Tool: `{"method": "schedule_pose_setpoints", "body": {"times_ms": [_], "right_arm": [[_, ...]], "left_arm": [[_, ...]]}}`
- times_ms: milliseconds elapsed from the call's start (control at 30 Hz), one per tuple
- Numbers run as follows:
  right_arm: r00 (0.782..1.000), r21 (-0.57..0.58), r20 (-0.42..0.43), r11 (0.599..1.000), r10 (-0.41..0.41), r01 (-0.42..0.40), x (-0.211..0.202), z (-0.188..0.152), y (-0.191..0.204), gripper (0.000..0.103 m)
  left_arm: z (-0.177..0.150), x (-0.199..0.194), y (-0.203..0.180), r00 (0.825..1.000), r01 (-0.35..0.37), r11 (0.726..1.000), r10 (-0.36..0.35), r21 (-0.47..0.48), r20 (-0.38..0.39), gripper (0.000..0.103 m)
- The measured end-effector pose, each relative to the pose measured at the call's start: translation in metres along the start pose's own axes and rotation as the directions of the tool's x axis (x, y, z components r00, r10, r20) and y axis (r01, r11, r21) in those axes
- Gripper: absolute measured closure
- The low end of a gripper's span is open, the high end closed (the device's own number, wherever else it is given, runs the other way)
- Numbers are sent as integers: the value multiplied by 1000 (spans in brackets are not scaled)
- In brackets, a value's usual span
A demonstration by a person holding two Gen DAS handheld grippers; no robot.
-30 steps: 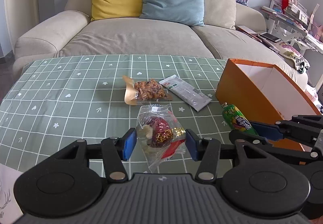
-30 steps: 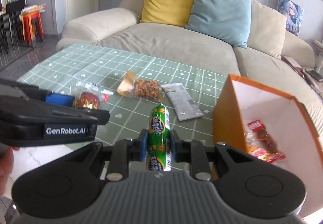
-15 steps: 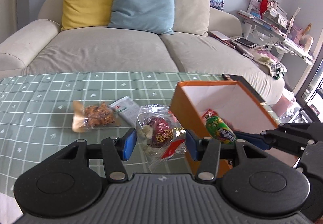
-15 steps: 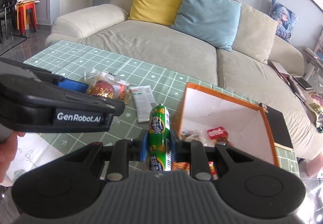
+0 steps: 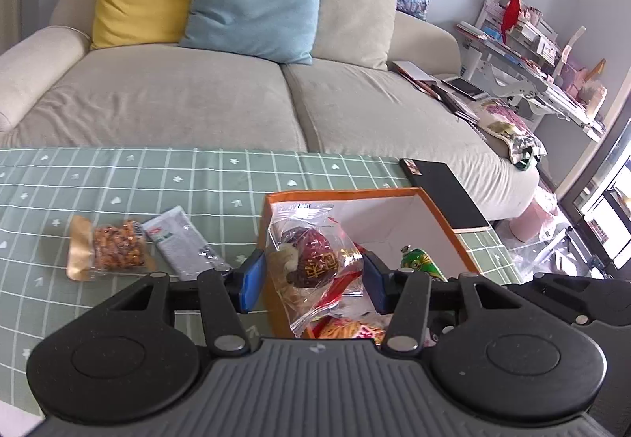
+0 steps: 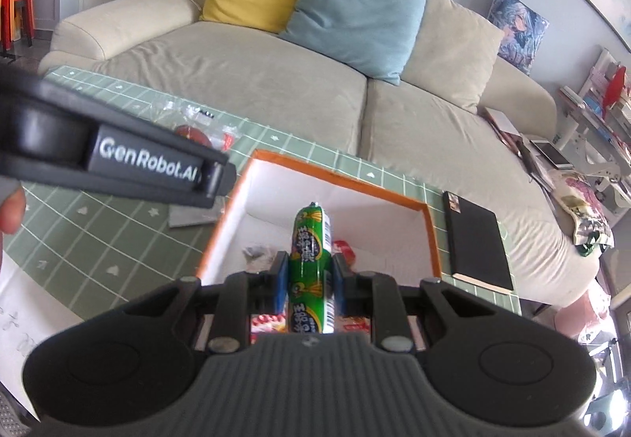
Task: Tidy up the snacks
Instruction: 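Carry the candy and green sausage stick over the orange box and lower them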
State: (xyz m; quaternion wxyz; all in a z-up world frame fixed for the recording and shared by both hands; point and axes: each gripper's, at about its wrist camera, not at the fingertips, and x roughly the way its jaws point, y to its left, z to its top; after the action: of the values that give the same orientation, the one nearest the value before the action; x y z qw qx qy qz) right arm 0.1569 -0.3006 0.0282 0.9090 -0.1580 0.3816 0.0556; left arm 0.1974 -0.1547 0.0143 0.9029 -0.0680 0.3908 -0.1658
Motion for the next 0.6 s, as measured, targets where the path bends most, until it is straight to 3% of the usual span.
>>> {"method": "schedule_pose_setpoints", "body": {"times_ms": [167,600], "right_arm": [[999,10,-53,1000,-5,5,20,-11,-20,83],[990,13,-140,1000,29,-27,68,-38,-33,83]], "left_arm": [[1,28,-14,997,39,998,-36,40,-61,44],[-5,75,-32,991,16,990,4,144,-136,44]]}}
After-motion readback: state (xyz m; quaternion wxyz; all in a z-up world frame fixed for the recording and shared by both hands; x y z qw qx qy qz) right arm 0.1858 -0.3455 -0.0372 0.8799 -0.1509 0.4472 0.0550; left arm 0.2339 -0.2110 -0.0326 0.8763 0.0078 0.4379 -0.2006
